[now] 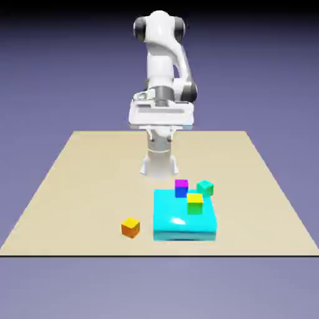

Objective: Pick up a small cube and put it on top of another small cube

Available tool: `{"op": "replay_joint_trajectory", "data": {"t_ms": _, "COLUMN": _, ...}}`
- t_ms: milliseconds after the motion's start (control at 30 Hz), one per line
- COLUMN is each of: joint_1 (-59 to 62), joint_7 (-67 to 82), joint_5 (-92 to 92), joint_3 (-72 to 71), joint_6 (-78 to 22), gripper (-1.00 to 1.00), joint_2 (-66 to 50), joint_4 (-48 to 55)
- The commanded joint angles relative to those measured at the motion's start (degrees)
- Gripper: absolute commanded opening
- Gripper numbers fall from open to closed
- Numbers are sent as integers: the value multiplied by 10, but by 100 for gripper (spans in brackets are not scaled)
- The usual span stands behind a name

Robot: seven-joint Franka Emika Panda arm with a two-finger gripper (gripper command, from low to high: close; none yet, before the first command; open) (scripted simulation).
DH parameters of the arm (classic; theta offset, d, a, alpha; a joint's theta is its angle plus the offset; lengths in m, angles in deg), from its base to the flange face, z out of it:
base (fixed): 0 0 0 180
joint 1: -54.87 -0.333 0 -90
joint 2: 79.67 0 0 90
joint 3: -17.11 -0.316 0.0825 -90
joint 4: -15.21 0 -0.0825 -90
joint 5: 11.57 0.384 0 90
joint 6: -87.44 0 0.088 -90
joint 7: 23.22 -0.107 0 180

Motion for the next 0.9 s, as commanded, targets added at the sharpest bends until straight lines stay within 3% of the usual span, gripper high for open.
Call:
{"op": "replay_joint_trajectory", "data": {"t_ms": 0, "joint_1": -10, "joint_7": 16, "joint_5": -5, "joint_3": 21, "joint_6": -4, "gripper": 0, "joint_2": 8, "joint_4": 3}}
{"op": "replay_joint_trajectory", "data": {"t_ms": 867, "joint_1": -283, "joint_7": 431, "joint_5": -134, "joint_3": 561, "joint_6": -113, "gripper": 0, "joint_2": 214, "joint_4": 84}}
